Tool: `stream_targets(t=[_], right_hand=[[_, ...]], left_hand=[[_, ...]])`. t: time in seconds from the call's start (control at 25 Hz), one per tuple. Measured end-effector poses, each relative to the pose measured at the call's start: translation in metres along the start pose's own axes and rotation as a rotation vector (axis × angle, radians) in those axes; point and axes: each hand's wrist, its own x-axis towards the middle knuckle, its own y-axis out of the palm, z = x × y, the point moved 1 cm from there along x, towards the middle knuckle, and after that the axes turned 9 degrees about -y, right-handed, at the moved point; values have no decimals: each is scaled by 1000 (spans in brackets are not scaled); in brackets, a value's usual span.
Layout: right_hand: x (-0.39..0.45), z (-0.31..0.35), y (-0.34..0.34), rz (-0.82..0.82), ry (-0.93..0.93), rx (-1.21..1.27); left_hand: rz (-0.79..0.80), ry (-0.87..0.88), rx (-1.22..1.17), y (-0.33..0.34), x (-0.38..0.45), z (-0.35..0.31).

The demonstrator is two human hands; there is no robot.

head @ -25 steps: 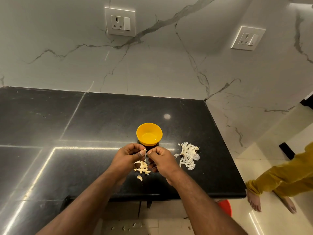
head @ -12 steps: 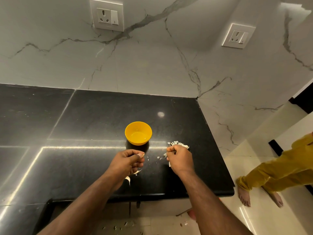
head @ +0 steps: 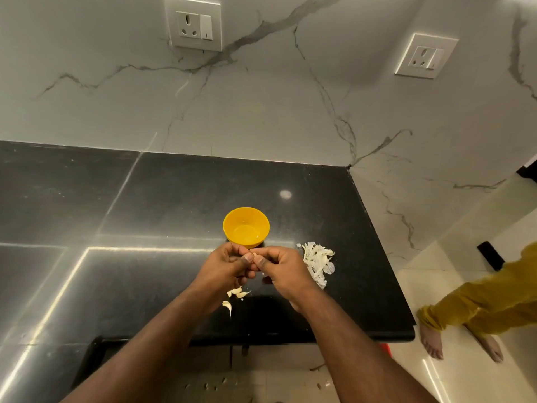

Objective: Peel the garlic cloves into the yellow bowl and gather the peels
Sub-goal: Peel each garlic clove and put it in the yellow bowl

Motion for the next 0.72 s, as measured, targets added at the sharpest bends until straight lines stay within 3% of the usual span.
stream_targets(t=[0.32,0.72], right_hand=[[8,2,5,-41,34,167],[13,-2,14,-86,-98,-69]], left_hand=[[-68,40,118,-17,2,-1],[-22,57,103,-23,3,-3]])
